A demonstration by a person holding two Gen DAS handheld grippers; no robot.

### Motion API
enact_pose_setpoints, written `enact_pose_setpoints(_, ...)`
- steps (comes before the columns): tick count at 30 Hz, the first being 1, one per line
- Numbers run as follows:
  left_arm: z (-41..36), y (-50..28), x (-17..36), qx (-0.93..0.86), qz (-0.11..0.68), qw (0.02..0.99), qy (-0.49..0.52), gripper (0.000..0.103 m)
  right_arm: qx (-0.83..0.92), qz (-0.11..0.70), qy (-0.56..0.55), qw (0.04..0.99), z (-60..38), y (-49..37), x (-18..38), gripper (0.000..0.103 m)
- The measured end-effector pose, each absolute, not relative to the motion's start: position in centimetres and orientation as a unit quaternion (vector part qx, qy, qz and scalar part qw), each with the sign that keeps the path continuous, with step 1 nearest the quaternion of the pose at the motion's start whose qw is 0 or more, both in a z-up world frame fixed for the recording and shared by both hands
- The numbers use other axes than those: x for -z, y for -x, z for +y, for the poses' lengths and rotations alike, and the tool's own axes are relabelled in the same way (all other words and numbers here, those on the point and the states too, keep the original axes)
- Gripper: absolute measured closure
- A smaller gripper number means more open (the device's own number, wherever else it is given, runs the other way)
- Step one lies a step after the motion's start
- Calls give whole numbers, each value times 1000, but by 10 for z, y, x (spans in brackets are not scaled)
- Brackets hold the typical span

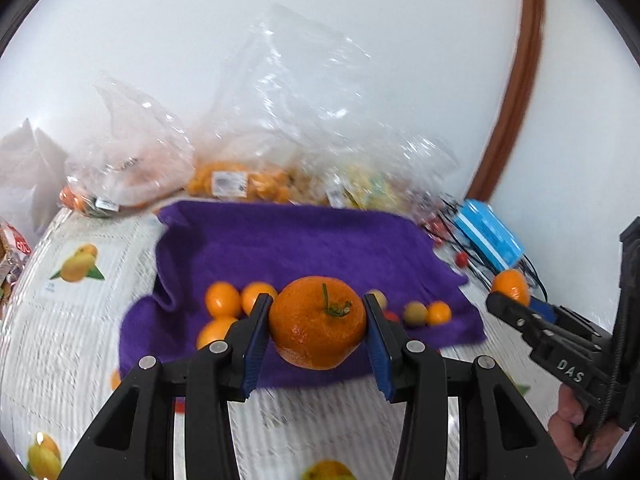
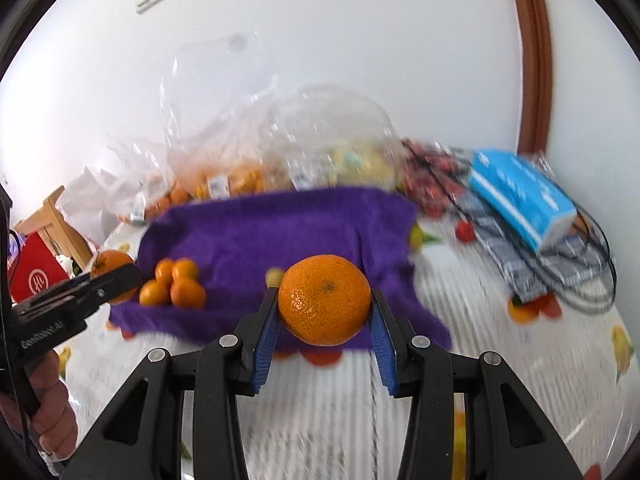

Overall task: Organize fruits
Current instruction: 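Carry the tangerine onto the towel while the left tool carries its tangerine there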

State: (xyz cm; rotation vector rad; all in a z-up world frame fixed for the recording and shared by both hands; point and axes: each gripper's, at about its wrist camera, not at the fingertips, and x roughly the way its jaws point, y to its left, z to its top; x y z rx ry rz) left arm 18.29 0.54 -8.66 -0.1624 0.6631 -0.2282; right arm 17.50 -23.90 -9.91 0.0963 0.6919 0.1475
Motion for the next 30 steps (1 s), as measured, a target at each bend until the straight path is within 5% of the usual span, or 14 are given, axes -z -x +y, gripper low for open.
enact_pose_setpoints(11, 7, -233, 85, 90, 308, 942, 94, 60, -91, 315, -39, 944, -216, -233, 77, 60)
enact_pose_setpoints(30, 23, -246, 127, 85, 339, 927, 135, 60, -79, 375, -67, 921, -237, -266, 142, 60)
